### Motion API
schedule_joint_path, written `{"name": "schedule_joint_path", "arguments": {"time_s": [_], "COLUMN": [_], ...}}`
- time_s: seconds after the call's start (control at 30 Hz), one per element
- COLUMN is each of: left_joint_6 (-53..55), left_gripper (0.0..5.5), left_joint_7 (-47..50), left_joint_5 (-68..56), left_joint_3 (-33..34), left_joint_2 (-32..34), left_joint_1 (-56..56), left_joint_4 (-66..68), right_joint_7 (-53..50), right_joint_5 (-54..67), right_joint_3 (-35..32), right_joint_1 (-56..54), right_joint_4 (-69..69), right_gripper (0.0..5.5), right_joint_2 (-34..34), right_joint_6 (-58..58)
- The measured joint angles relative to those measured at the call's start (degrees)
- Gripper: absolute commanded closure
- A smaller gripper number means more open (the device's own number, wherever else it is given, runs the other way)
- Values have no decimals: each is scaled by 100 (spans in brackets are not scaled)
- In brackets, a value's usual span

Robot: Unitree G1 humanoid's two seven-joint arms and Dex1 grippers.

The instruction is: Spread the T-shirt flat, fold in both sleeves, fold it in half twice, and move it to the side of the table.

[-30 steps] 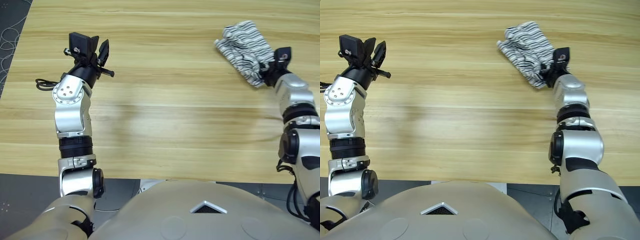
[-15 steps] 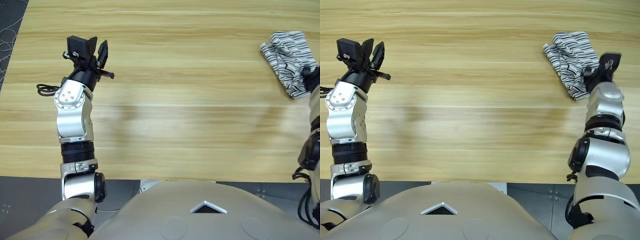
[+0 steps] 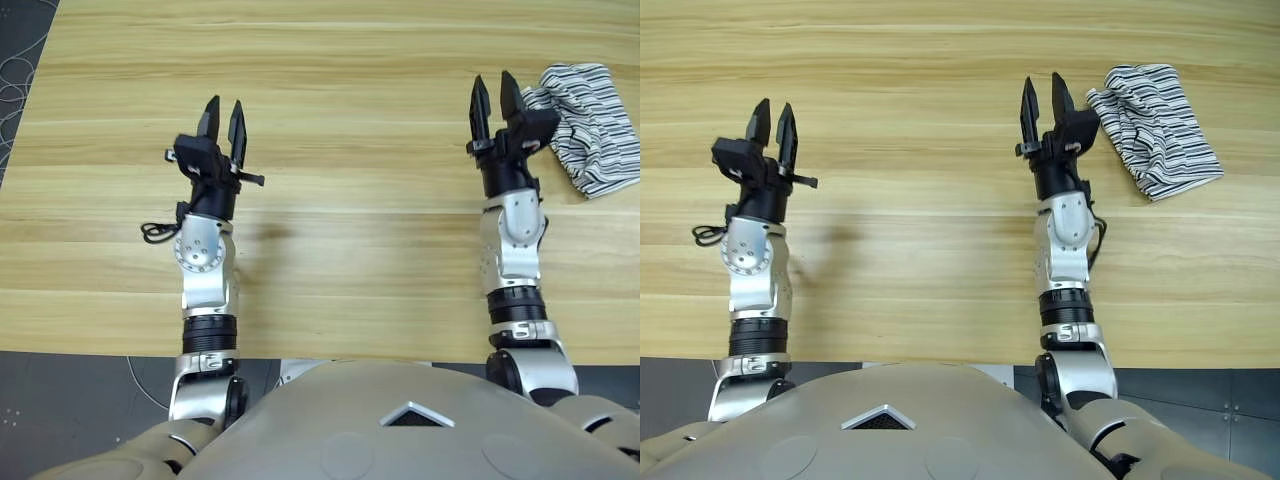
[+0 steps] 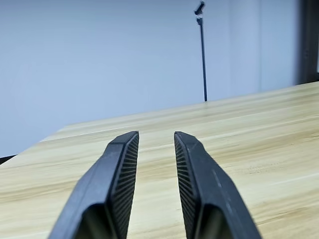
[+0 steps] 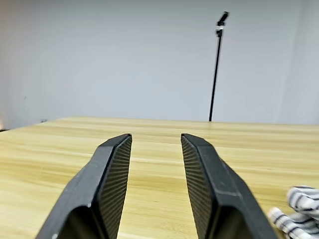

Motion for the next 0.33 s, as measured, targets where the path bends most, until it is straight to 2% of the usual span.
{"name": "schedule_joint_path", "arguments": {"time_s": [0.17, 0.33], "left_joint_6": [-970, -1205], "left_gripper": [418, 418], "left_joint_7": [318, 334], "left_joint_5": [295, 445], "left_joint_3": [48, -11], "left_joint_2": [-104, -13], "left_joint_1": [296, 473], "left_joint_4": [401, 407], "right_joint_7": [-239, -626], "right_joint_5": [-499, -1001], "right_joint_3": [-168, -379], "right_joint_1": [418, 751], "right_joint_4": [-8, -286], "right_gripper": [366, 366], "right_joint_2": [-2, -79], "right_joint_6": [-697, -884]}}
